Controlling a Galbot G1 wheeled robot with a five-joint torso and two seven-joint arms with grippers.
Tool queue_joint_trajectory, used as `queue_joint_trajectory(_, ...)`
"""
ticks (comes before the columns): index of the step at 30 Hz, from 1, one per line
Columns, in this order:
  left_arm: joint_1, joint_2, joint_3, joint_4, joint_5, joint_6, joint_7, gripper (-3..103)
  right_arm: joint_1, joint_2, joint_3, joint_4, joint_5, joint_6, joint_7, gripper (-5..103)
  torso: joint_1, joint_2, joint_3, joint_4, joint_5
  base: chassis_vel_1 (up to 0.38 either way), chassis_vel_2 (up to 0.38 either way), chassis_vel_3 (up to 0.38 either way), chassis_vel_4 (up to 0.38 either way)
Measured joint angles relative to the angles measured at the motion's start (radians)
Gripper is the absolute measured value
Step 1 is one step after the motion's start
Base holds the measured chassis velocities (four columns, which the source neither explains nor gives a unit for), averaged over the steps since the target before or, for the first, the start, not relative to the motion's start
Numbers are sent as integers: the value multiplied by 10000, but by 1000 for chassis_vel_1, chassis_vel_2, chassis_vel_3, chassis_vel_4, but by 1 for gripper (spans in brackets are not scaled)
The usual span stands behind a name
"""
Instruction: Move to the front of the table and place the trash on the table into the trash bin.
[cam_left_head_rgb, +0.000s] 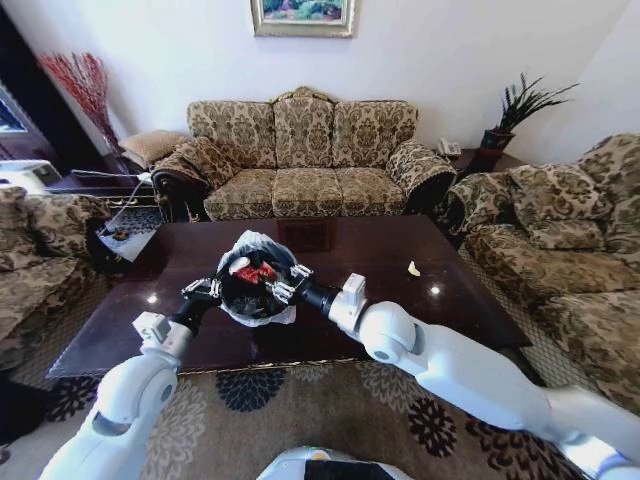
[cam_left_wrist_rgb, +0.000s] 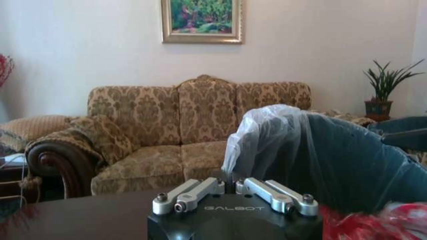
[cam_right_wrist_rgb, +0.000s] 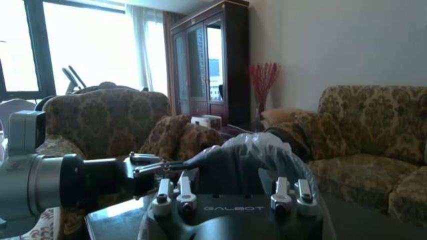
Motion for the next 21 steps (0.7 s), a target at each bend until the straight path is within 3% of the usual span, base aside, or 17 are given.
queue_joint_trajectory(4,-41,-18,-19,94,-4,8,-60,3,-140,-54,818,202,-55,193,529,78,-1,0,-1,4,0,0,0,0,0)
queue_joint_trajectory(6,-52,-29,-32,118,-6,9,-76,3,-245,-181,1097,233,-85,229,802,78,-1,1,-2,4,0,0,0,0,0)
queue_joint_trajectory(7,-62,-66,-50,135,-11,11,-100,3,-604,-460,1610,179,-283,260,1227,89,-1,1,-2,5,-2,0,0,0,0)
queue_joint_trajectory(9,-65,-97,-66,136,-15,11,-114,3,-909,-603,1966,68,-525,221,1454,89,-1,1,-2,2,0,0,0,0,0)
queue_joint_trajectory(10,-66,-131,-91,136,-32,11,-128,3,-1479,-802,2501,-186,-1055,101,1895,97,0,1,-1,-2,2,0,0,0,0)
queue_joint_trajectory(13,-52,-146,-139,119,-94,11,-125,3,-2269,-869,3147,-592,-1586,74,2563,99,0,1,-1,-3,3,0,0,0,0)
queue_joint_trajectory(16,-23,-113,-210,91,-187,-41,-112,3,-4354,-209,4946,-1436,-2683,-97,4193,100,0,0,-1,3,7,0,0,0,0)
queue_joint_trajectory(21,-28,-68,-241,110,-170,-22,-67,3,-5995,54,6213,-1637,-3639,168,3824,100,-1,1,-2,-2,-1,0,0,0,0)
